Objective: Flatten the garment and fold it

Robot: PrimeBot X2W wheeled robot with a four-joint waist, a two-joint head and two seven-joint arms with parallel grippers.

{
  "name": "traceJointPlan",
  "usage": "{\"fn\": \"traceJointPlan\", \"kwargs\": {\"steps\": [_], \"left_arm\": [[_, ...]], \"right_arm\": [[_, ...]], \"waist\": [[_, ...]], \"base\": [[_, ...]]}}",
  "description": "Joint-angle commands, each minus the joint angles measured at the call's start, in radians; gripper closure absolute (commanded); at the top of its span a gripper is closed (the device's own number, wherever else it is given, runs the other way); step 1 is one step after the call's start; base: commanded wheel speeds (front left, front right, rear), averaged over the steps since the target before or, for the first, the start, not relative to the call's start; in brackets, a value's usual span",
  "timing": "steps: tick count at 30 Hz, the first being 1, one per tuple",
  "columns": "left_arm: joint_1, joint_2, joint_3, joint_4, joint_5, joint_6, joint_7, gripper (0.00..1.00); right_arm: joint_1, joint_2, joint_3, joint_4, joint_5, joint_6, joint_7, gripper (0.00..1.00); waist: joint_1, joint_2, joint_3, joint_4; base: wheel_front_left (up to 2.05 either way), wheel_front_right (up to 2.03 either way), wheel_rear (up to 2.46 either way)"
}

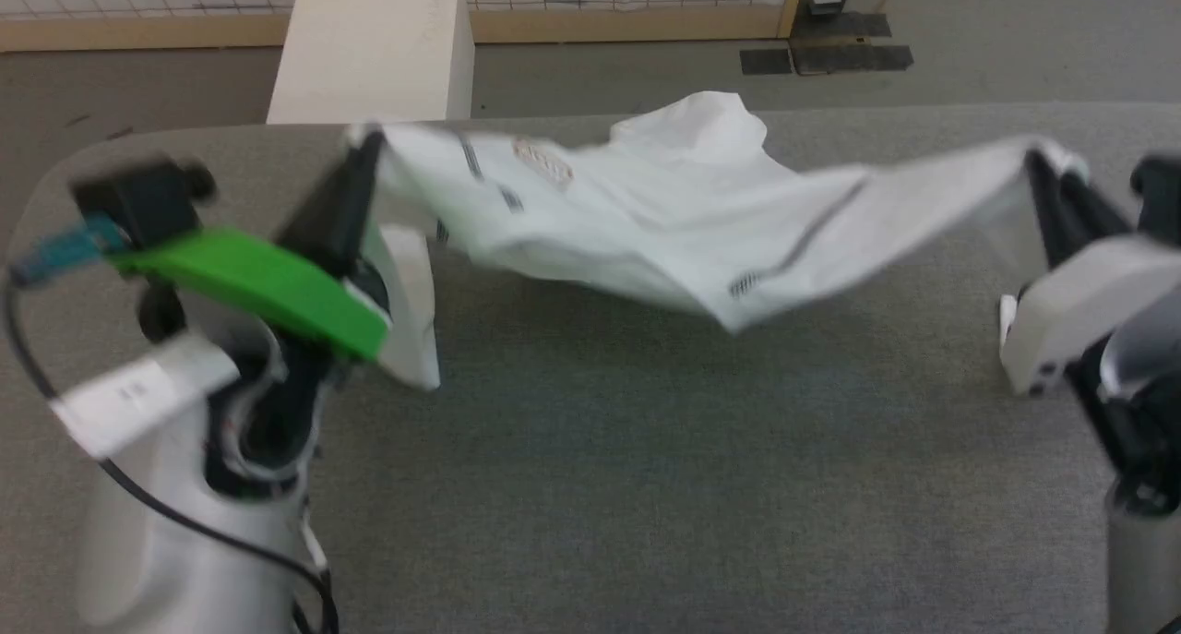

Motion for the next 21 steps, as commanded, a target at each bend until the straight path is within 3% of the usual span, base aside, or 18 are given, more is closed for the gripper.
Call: {"fn": "traceJointPlan", "kwargs": {"steps": [1,5,11,17,21], "left_arm": [[-0.074,0.009,0.014,-0.029,-0.019,0.018,0.025,1.00],[-0.271,0.007,0.049,-0.073,-0.055,0.076,0.087,1.00],[-0.582,0.017,0.088,0.019,-0.055,0.148,0.120,1.00],[-0.839,0.066,0.101,0.161,0.010,0.187,0.098,1.00],[-0.978,0.084,0.124,0.220,0.042,0.225,0.062,1.00]], "right_arm": [[-0.071,-0.039,0.022,-0.015,-0.004,-0.002,0.026,1.00],[-0.282,-0.160,0.082,0.002,-0.008,-0.002,0.085,1.00],[-0.620,-0.262,0.139,0.126,0.002,-0.002,0.126,1.00],[-0.895,-0.299,0.195,0.295,-0.029,-0.002,0.089,1.00],[-1.060,-0.285,0.197,0.401,-0.067,-0.002,0.011,1.00]], "waist": [[0.0000,-0.0001,0.024,-0.016],[0.0000,-0.0001,0.081,-0.036],[0.0000,-0.0001,0.208,-0.061],[0.0000,-0.0001,0.343,-0.087],[0.0000,-0.0001,0.426,-0.104]], "base": [[0.00,0.00,0.00],[0.00,0.00,0.00],[0.00,0.00,0.00],[0.00,0.00,0.00],[0.00,0.00,0.00]]}}
